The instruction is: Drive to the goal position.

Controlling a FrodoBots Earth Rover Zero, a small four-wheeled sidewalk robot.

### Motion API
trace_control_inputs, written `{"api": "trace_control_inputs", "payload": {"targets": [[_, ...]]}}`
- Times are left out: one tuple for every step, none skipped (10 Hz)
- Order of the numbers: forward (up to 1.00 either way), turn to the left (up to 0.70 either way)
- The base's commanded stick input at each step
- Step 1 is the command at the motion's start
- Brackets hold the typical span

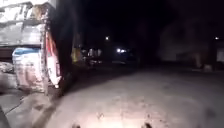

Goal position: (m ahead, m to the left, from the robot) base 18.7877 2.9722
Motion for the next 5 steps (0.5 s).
{"api": "trace_control_inputs", "payload": {"targets": [[0.70, 0.00], [0.70, 0.00], [0.70, 0.00], [0.70, 0.00], [0.70, 0.00]]}}
